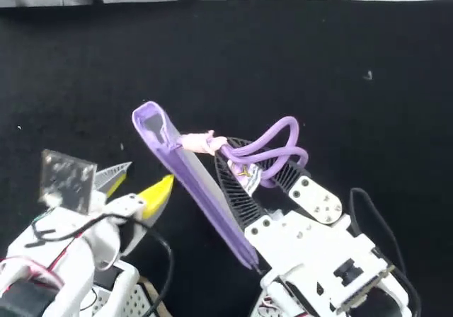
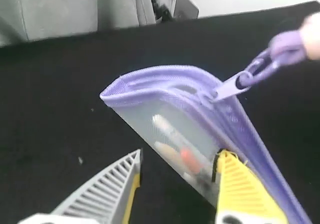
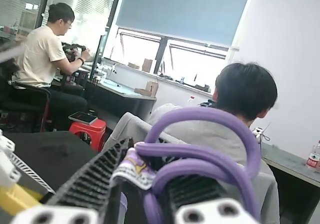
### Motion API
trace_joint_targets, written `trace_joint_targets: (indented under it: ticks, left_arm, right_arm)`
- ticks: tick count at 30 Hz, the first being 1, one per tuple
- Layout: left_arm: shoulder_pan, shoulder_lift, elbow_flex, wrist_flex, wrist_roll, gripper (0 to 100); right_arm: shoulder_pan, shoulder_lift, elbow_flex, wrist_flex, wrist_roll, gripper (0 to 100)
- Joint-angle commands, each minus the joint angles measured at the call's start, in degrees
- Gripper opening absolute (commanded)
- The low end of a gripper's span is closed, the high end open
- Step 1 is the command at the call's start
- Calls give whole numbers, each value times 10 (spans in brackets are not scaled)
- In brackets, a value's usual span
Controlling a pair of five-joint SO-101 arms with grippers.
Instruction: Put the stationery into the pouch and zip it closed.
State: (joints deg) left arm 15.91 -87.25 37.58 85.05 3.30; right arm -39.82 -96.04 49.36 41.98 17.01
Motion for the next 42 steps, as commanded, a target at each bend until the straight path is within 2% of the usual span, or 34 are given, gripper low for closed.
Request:
trace_joint_targets:
  ticks: [1,3,9,14,16,20,23,30,37,42]
  left_arm:
    - [16,0,-25,-27,110,247]
    - [59,4,-40,-25,149,247]
    - [213,4,-36,-45,157,247]
    - [233,5,31,-122,158,247]
    - [211,0,47,-125,156,247]
    - [102,0,53,-124,155,247]
    - [47,5,80,-129,154,247]
    - [6,0,132,-130,121,247]
    - [-57,4,143,-129,120,247]
    - [-45,0,204,-187,120,247]
  right_arm:
    - [9,13,-29,2,2,11]
    - [9,13,-29,0,2,11]
    - [9,14,-22,-1,4,11]
    - [9,13,-13,-1,3,11]
    - [9,12,-11,-1,4,11]
    - [9,9,-11,0,3,11]
    - [6,8,-13,2,2,11]
    - [6,7,-14,4,2,11]
    - [6,7,-11,4,2,11]
    - [6,7,-11,4,2,11]
